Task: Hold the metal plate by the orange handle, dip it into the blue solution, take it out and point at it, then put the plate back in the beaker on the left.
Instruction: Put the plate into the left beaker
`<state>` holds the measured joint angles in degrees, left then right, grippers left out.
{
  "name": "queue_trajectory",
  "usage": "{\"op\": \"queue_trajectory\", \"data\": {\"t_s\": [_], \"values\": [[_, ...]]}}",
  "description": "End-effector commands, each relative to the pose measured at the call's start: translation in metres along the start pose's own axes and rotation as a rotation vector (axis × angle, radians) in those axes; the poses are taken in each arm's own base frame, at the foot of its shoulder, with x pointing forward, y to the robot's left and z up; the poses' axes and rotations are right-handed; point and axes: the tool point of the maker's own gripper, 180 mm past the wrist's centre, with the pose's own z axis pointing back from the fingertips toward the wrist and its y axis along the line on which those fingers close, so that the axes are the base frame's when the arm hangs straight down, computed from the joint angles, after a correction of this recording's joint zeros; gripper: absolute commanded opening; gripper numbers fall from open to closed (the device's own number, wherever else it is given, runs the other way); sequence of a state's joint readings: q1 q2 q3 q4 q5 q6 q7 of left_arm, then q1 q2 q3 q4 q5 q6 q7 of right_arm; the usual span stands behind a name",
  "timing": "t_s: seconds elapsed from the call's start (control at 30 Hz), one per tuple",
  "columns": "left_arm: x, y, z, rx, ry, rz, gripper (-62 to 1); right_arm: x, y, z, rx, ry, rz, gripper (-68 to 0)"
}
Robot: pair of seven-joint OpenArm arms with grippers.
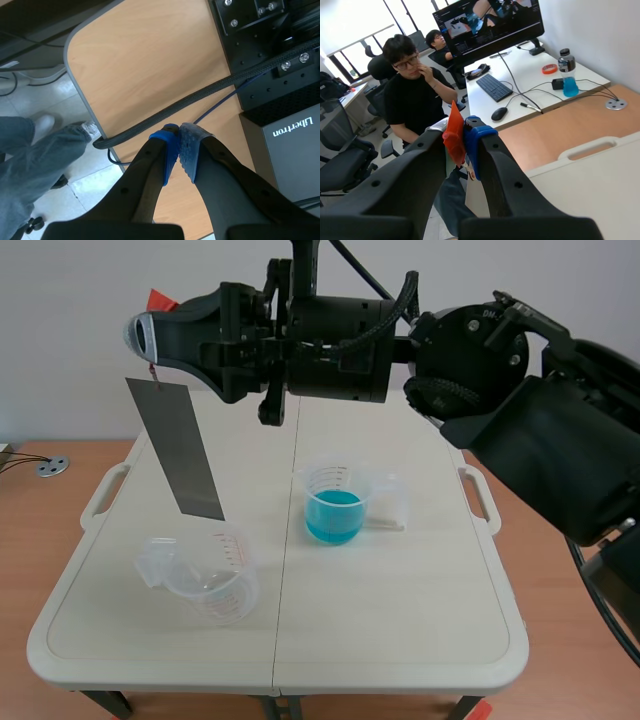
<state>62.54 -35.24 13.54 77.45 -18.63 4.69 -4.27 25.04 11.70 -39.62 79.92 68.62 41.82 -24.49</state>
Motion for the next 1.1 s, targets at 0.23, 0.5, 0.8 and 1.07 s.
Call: {"op": "queue_trajectory", "data": {"t_s": [0.23,0.5,0.8,1.07], "values": [[0.003,-0.001,0.000,-0.002,-0.010,0.001,-58.2,0.012,0.020,-0.012,0.081,-0.043,0.009,-66.0],[0.011,0.004,-0.006,0.005,-0.023,-0.005,-58.2,0.011,0.021,-0.013,0.082,-0.040,0.008,-66.0],[0.008,0.003,-0.006,0.000,-0.007,-0.004,-58.2,-0.007,0.022,-0.009,0.068,-0.043,-0.059,-66.0],[0.008,0.003,-0.006,0.000,-0.007,-0.004,-58.2,-0.011,0.023,-0.008,0.063,-0.043,-0.075,-66.0]]}}
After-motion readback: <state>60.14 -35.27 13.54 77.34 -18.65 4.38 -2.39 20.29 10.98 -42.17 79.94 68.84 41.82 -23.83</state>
